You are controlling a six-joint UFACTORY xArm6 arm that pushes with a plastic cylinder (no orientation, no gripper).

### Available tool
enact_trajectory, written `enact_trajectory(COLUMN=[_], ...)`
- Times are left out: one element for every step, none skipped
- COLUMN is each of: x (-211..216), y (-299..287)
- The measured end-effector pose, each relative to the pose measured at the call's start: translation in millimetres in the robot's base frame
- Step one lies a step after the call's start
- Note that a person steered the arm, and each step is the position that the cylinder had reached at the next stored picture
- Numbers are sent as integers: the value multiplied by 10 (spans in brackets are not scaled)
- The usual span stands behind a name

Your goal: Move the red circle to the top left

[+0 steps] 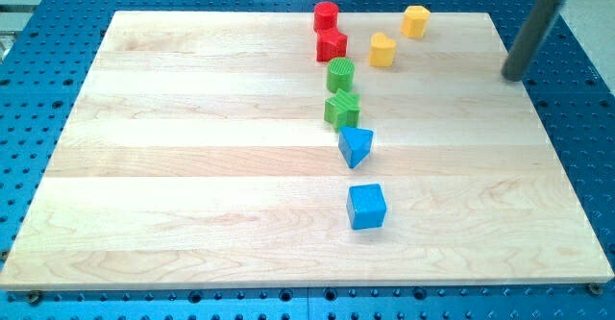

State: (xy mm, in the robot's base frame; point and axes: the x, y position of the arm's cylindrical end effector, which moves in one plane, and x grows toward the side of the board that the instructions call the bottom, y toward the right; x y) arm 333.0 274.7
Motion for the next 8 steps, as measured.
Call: enact_trajectory(x=[-263, -778, -1145, -1171, -1134, -1328, -1187, -968], y=[-399, -402, -485, -738, -1221, -1336, -1730, -2369])
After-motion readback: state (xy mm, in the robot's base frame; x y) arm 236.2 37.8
